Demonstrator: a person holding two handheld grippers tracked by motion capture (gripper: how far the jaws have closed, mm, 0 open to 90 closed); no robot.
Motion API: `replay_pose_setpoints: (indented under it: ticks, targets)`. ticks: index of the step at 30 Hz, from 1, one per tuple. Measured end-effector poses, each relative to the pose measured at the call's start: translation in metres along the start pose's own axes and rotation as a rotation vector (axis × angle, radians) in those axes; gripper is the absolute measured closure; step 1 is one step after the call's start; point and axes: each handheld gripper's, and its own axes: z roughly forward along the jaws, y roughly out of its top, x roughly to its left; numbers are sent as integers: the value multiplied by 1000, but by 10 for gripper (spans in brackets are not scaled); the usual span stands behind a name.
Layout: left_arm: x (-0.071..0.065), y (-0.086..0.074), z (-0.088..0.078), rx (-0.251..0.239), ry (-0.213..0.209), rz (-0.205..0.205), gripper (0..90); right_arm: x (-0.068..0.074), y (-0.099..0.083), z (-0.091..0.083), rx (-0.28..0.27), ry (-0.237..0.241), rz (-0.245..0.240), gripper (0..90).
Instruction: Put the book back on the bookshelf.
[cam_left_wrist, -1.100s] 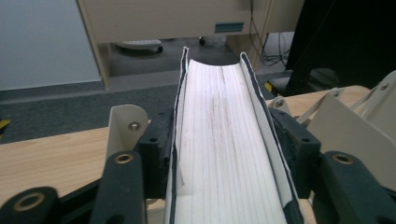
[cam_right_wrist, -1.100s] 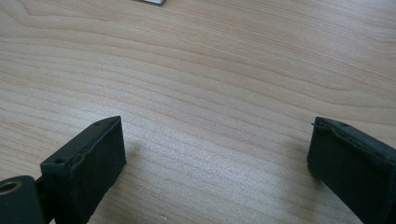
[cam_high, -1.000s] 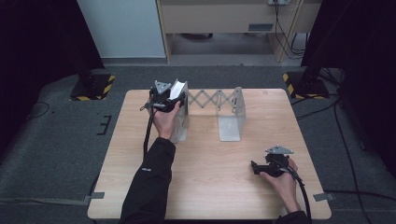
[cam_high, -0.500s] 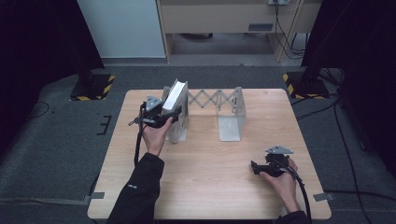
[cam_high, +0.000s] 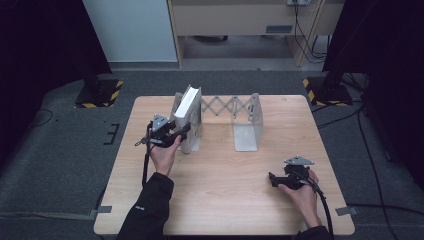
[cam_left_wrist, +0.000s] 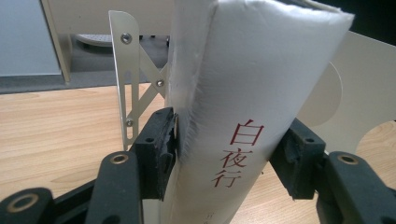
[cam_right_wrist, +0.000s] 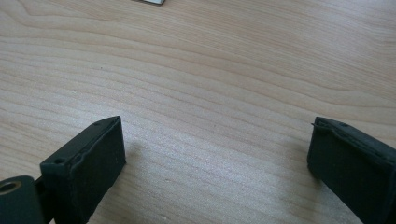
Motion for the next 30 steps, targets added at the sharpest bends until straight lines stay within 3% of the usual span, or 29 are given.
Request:
replay_pose_setpoints:
  ticks: [6, 10, 12, 16, 23, 30]
  targets:
    - [-4, -1, 2, -14, 16, -2, 445, 0, 0, 0, 0, 0, 0, 46]
    - [-1, -4, 4, -30, -19, -13, 423, 0, 0, 0, 0, 0, 0, 46]
    - [2, -8, 3, -13, -36, -28, 408, 0, 0, 0, 0, 0, 0, 46]
    - [5, -21, 3, 38, -44, -17, 396, 0, 0, 0, 0, 0, 0, 46]
    - [1, -22, 4, 46, -22, -22, 443, 0, 0, 0, 0, 0, 0, 46]
    - [-5, -21, 7, 42, -25, 2, 442, 0, 0, 0, 0, 0, 0, 46]
